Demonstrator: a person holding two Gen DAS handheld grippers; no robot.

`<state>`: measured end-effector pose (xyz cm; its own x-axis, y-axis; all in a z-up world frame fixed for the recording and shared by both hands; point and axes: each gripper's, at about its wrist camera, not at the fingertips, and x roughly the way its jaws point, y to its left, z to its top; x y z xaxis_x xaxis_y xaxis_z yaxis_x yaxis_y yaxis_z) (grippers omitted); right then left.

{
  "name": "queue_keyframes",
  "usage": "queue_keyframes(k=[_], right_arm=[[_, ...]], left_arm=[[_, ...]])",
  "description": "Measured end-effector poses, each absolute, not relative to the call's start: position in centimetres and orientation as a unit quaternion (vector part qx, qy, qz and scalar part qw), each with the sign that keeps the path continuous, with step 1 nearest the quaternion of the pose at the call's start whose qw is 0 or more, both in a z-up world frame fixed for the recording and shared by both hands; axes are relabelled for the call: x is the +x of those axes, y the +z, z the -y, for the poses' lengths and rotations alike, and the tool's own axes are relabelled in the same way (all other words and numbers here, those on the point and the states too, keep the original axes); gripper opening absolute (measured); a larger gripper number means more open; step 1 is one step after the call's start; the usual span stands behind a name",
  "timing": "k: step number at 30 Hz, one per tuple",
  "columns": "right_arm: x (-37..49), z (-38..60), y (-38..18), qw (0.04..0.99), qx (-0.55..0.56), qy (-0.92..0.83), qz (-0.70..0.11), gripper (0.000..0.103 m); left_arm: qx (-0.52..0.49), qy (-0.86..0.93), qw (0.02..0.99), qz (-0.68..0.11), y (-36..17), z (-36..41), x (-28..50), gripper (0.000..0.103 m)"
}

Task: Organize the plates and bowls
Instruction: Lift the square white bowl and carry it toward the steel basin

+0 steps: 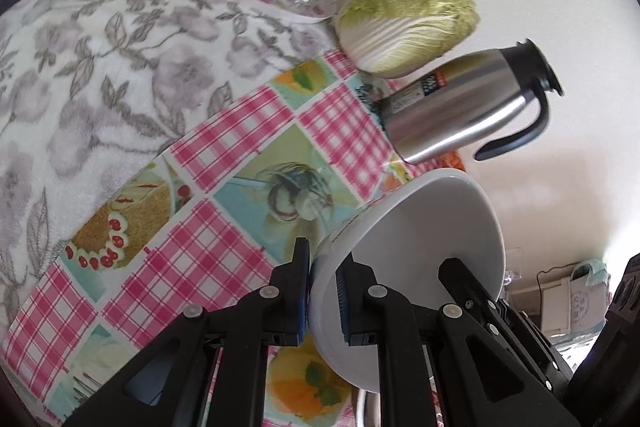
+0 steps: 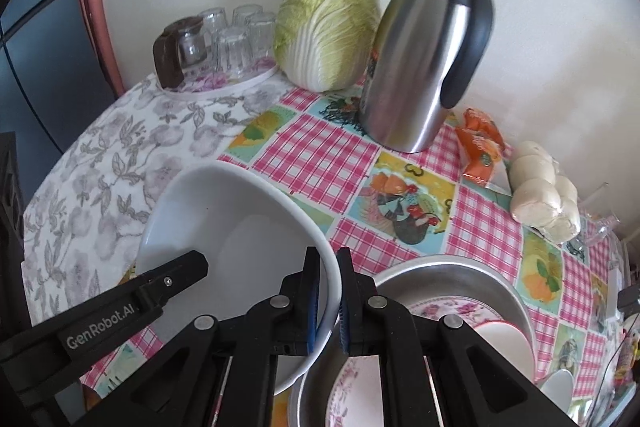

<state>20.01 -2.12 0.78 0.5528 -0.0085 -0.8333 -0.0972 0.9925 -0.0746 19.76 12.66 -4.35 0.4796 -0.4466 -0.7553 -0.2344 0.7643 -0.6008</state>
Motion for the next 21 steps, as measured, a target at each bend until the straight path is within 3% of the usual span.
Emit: queue_keyframes(k=[21], right_arm=[[12.5, 11.0, 6.1, 0.919, 0.084, -0.03, -0.385, 0.009]], left_arm=[[-0.197, -0.136, 0.86, -0.45, 4.4, -4.2, 16.8, 0.016]])
